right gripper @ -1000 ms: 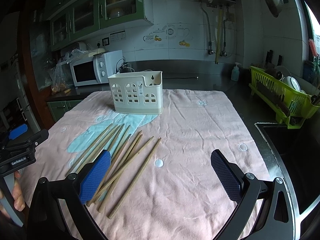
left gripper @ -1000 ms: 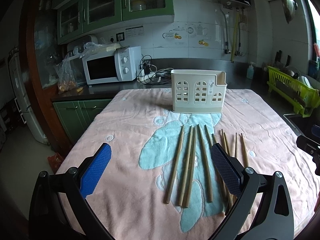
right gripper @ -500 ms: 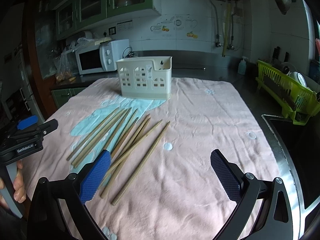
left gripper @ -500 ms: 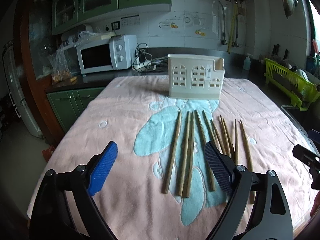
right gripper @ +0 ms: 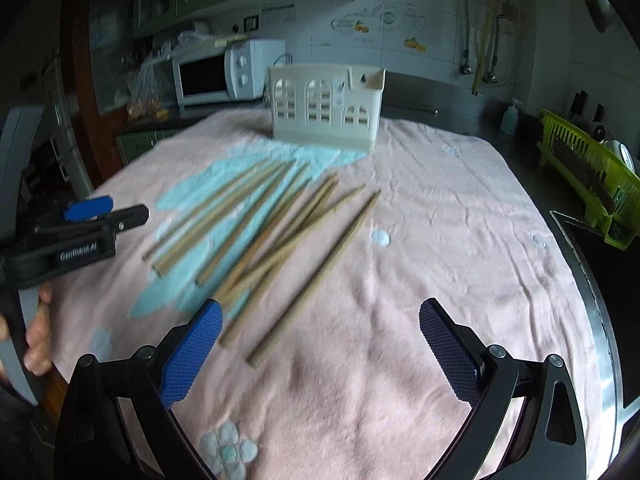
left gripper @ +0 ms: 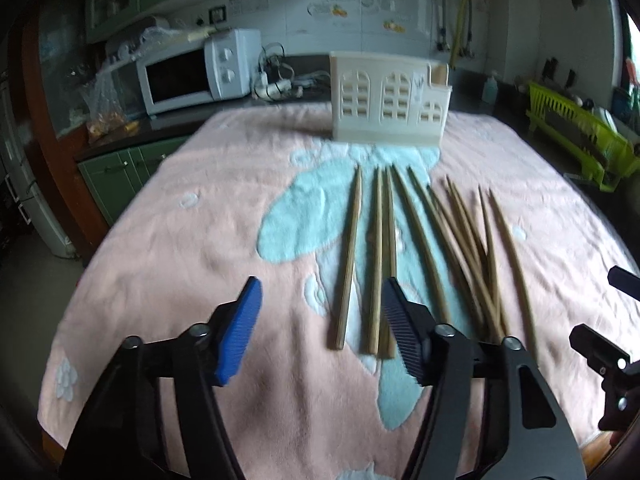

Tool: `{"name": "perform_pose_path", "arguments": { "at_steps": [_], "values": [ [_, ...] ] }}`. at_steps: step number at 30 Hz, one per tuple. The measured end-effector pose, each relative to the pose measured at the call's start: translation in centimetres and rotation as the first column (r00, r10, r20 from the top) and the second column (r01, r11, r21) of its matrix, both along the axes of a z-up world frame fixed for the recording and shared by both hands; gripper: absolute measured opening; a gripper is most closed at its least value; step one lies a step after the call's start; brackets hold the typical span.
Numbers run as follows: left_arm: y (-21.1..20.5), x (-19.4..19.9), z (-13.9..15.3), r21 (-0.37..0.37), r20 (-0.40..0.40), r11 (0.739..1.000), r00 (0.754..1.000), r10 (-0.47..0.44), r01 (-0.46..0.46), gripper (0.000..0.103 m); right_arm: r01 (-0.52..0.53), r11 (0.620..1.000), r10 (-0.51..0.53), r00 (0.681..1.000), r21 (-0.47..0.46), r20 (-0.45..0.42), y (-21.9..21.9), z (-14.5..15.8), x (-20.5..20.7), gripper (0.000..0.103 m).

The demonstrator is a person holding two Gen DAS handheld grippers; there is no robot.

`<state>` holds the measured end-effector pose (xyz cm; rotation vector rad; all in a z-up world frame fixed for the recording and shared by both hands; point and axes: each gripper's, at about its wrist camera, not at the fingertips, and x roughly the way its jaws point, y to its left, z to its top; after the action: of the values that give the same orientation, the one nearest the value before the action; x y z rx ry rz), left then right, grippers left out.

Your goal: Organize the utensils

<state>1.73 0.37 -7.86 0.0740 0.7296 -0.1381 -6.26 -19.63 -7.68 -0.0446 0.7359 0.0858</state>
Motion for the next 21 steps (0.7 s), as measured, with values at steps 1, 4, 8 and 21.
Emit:
{"name": "perform_pose_path", "arguments": {
  "at_steps": [1,4,8,21],
  "values": [
    [0.0,0.1,-0.2,-0.003,-0.009,1.000,1.000,-0.004,0.004,0.056,-0.004,1.000,0.004,1.000,0.003,-0.010,0.1,-0.4,0.0,0.084],
    [0.0,0.5,-0.9,-0.023,-0.033,1.000,0.999,-0.020,0.019,0.052,-0.015,1.000,0.016,0.999,0.018,-0.051,0.3,-1.3,0.4,0.077],
    [0.0,0.8,-1.5,-0.034,-0.053,0.999,0.998,-0.040,0.038,0.044,-0.030,1.000,0.030,0.998,0.003,-0.056,1.0,-1.5,0.6,0.075],
    [-0.3,2.5,-2.6,-0.057,-0.108,0.995,0.991,-0.082,0.076,0.034,-0.039,0.997,0.032,0.994,-0.071,-0.100,2.0,-3.2,1.1,0.051]
  ]
}}
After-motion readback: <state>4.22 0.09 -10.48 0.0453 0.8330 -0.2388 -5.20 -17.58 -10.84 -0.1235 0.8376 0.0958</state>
